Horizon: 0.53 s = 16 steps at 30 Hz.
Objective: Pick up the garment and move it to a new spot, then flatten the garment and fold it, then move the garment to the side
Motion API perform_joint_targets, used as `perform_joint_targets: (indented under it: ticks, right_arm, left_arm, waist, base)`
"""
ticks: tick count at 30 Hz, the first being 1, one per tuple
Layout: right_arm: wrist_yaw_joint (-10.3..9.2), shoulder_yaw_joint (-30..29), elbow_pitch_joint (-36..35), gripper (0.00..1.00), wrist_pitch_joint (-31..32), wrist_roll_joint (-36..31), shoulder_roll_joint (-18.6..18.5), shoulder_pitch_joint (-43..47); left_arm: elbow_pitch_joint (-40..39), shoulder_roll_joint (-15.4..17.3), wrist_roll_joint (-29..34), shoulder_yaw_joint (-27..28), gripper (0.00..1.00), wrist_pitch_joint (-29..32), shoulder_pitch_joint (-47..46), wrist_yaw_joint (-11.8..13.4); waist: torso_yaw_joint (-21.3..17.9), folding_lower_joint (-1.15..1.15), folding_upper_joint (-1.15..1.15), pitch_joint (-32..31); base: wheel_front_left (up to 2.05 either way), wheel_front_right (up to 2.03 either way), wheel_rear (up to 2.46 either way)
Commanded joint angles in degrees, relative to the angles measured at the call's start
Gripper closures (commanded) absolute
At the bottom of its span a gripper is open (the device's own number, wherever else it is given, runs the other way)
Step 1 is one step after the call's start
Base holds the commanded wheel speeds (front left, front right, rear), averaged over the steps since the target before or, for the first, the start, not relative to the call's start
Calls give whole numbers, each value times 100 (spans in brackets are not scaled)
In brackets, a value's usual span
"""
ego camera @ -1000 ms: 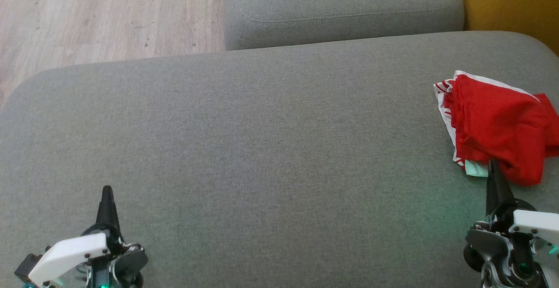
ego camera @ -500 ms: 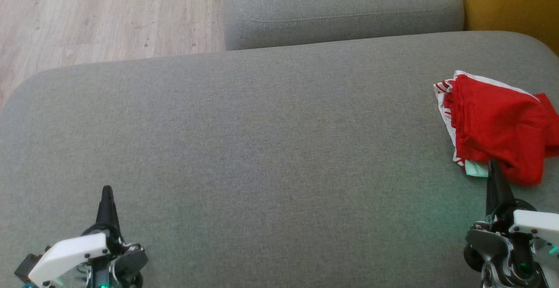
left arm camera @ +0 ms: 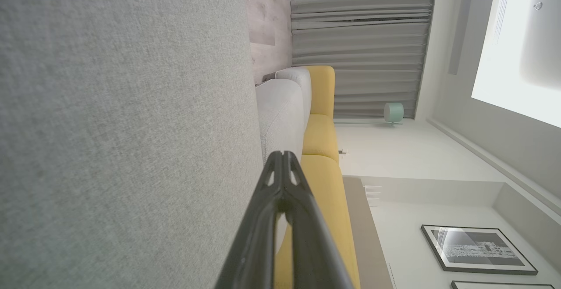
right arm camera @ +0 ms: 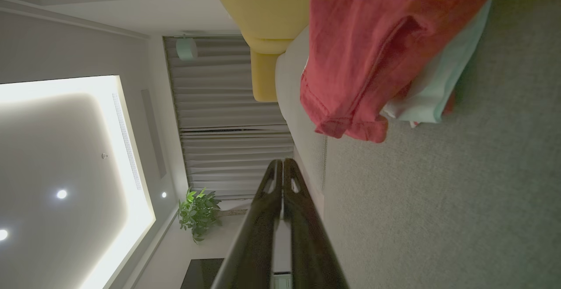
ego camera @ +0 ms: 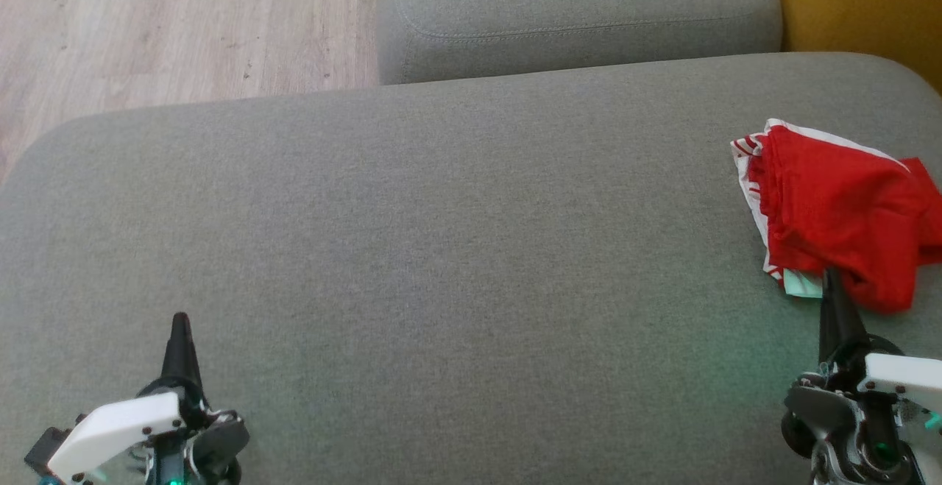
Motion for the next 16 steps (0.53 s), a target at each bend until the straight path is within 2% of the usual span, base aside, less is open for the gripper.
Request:
perform_joint_targets:
  ticks: [1, 16]
  right_arm:
    - [-4, 113, -218, 100, 39, 35, -27, -308]
    - [-4, 113, -218, 100, 39, 35, -27, -308]
  left_arm:
    - [-163, 41, -28, 230, 100, 42, -286, -37]
    - [-163, 40, -27, 232, 100, 43, -286, -37]
  waist:
    - [0, 0, 0, 0]
    - [0, 0, 0, 0]
  base:
    - [0, 0, 0]
    - [0, 0, 0]
